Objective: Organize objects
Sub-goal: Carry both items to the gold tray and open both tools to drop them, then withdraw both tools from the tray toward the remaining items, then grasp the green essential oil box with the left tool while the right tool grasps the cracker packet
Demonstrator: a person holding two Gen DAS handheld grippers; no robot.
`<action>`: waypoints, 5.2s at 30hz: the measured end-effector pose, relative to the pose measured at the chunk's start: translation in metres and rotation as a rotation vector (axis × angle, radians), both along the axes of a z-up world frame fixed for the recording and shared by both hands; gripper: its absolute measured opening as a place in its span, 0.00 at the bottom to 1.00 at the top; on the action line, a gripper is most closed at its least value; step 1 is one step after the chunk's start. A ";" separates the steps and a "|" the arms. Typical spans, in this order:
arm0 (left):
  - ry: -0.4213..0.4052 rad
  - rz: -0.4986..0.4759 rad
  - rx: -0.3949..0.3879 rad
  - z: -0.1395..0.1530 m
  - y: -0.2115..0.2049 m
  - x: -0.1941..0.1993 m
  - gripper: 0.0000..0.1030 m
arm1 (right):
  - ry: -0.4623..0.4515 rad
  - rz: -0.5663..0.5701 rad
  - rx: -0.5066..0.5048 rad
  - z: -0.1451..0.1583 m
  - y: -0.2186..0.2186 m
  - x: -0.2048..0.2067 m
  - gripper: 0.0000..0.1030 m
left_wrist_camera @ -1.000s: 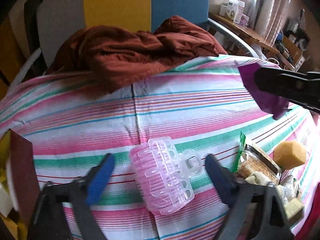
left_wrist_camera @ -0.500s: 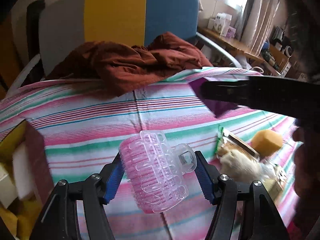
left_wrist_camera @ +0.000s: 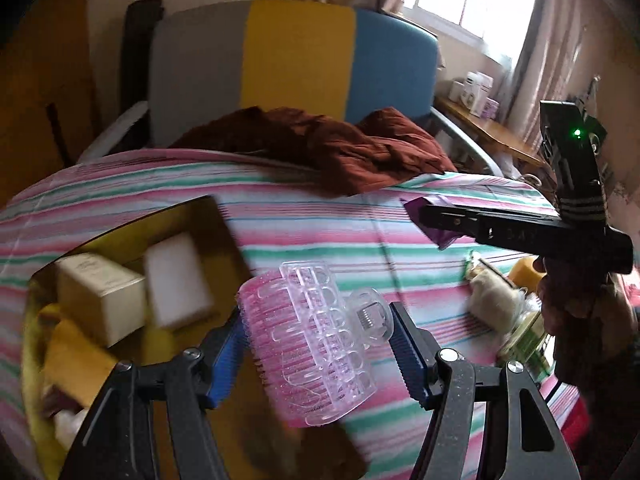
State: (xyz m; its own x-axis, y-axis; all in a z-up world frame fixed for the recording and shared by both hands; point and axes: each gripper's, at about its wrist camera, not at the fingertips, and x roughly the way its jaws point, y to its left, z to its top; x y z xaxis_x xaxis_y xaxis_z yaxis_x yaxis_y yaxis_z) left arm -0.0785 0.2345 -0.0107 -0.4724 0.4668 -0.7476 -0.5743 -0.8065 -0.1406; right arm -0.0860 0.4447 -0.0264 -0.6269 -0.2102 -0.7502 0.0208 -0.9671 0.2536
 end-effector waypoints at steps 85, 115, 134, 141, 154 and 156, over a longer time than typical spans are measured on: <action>0.200 0.268 -0.052 0.018 -0.182 0.064 0.91 | 0.035 0.018 0.110 0.005 -0.202 0.088 0.58; 0.224 0.012 -0.069 0.024 -0.084 0.069 0.91 | 0.018 -0.376 0.137 0.021 -0.037 0.136 0.58; 0.188 -0.149 -0.097 0.009 -0.004 0.078 0.91 | 0.060 -0.755 -0.088 0.008 0.102 0.178 0.68; 0.139 -0.205 -0.096 -0.003 0.028 0.080 0.91 | 0.113 -0.915 -0.258 0.000 0.133 0.209 0.68; 0.072 -0.409 -0.073 -0.024 0.098 0.098 0.91 | 0.088 -0.934 -0.388 -0.014 0.146 0.214 0.69; 0.065 -0.462 -0.063 -0.027 0.111 0.104 0.90 | 0.100 -0.941 -0.401 -0.014 0.147 0.217 0.69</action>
